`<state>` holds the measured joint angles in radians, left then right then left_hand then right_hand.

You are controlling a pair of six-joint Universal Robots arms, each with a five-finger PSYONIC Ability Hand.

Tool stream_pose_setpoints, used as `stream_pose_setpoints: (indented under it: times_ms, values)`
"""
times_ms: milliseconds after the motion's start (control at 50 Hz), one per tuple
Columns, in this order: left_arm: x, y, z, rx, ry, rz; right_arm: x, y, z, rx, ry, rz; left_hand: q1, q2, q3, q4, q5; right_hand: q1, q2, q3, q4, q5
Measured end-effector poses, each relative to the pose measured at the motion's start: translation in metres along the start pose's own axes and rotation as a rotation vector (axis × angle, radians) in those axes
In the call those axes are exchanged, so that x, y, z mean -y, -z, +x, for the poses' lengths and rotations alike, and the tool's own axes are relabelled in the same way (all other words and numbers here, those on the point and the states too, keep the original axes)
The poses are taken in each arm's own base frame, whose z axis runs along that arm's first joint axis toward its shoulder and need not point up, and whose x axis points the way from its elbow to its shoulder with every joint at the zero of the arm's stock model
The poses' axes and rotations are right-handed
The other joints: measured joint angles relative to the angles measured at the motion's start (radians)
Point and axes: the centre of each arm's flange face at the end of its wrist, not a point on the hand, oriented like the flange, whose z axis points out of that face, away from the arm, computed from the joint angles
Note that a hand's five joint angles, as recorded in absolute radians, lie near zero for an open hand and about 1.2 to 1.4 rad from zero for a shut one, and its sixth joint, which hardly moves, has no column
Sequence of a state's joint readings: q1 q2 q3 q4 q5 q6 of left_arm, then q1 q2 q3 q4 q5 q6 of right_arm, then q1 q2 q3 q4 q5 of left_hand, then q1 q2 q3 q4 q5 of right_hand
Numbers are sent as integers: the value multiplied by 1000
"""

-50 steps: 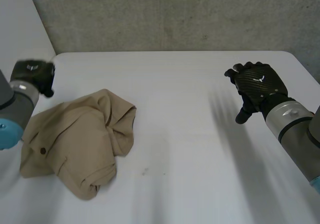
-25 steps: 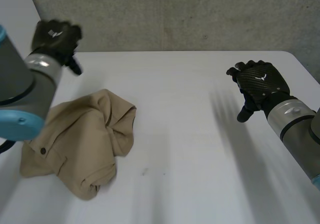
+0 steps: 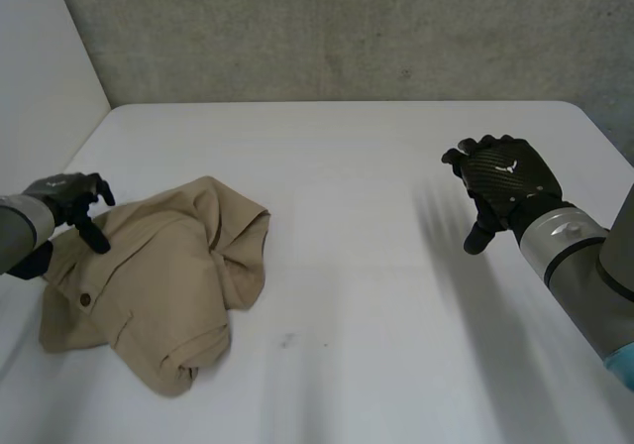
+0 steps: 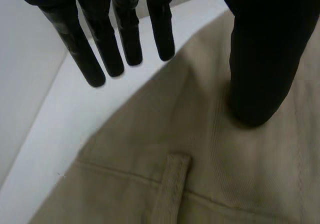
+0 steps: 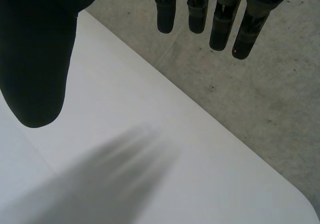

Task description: Fold the shorts.

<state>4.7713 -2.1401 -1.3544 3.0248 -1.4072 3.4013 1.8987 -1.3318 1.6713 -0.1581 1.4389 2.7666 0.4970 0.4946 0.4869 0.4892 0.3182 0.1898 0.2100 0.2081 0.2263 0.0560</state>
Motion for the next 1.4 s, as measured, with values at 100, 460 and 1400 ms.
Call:
stream_pose_setpoints:
  times_ms: [100,460,1400]
  values:
    - [-8,-6,0,-3,0,-17,0,0,0,0,3,-1,501,509,512,500,460,0,0,0,0,0]
    - [120,65,79,-41,-115,511,2,0,3,-11,8,4,626,699,696,706,622,0,0,0,0,0]
    - [56,171,243,-377,-322,584,24,11,42,-87,-20,-9,-135,-152,-137,-151,-161,0,0,0,0,0]
